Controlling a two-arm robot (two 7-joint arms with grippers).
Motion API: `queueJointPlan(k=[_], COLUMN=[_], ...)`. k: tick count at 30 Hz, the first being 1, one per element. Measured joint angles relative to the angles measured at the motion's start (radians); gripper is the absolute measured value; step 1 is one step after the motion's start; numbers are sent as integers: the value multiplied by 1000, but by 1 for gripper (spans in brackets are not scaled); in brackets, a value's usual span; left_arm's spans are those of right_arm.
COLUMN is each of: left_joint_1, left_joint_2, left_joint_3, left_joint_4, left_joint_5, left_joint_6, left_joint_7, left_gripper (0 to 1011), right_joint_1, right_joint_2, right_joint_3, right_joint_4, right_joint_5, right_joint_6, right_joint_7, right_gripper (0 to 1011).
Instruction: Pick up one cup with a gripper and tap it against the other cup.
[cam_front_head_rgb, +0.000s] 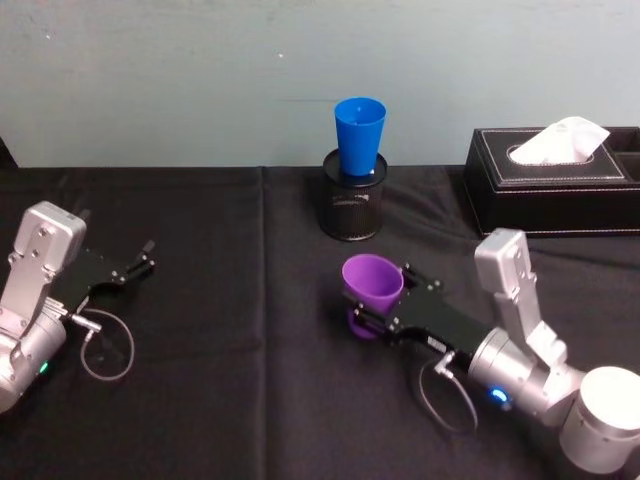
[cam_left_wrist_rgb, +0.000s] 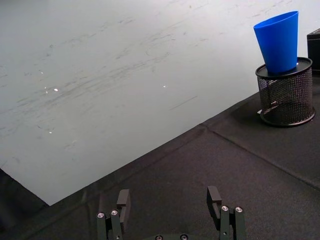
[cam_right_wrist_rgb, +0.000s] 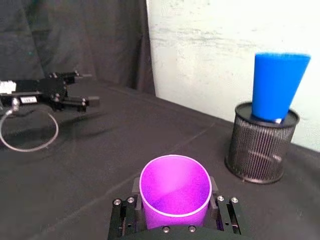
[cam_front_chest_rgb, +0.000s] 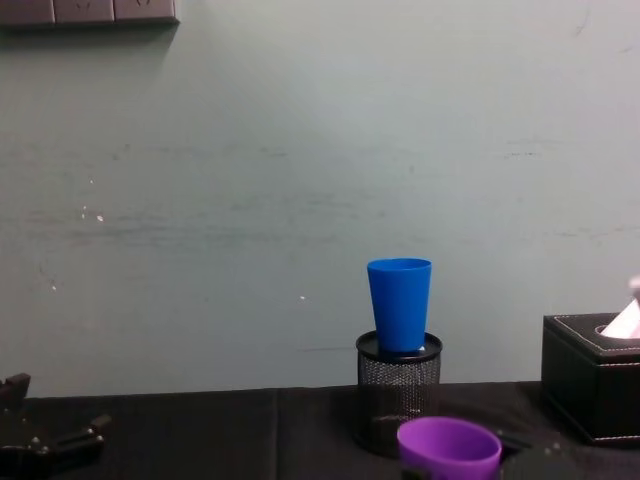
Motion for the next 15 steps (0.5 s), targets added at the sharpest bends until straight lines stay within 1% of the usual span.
queueJointPlan(k=[1, 2, 3, 4, 5, 7, 10, 11, 15], left_joint_1=[0, 0, 0, 0, 0, 0, 0, 0, 0], left_joint_2=[0, 0, 0, 0, 0, 0, 0, 0, 0], left_joint_3=[0, 0, 0, 0, 0, 0, 0, 0, 0], left_joint_4=[0, 0, 0, 0, 0, 0, 0, 0, 0], left_joint_5=[0, 0, 0, 0, 0, 0, 0, 0, 0], left_joint_6=[0, 0, 0, 0, 0, 0, 0, 0, 0], left_joint_7=[0, 0, 0, 0, 0, 0, 0, 0, 0], left_gripper=[1000, 1000, 1000, 1000, 1000, 1000, 1000, 1000, 1000], right_joint_1=[0, -2, -8, -8, -10, -13, -13, -12, -3], right_joint_2=[0, 4, 15, 15, 19, 33, 44, 50, 63], right_joint_3=[0, 3, 13, 13, 16, 29, 38, 42, 49], right_joint_4=[0, -14, -55, -55, -69, -118, -152, -170, -204], right_joint_5=[0, 1, 8, 8, 11, 28, 43, 52, 77], right_joint_6=[0, 11, 41, 41, 52, 93, 124, 144, 177], right_joint_7=[0, 0, -1, -1, -2, -3, -4, -4, -2], right_gripper=[730, 730, 730, 730, 729, 730, 730, 730, 730])
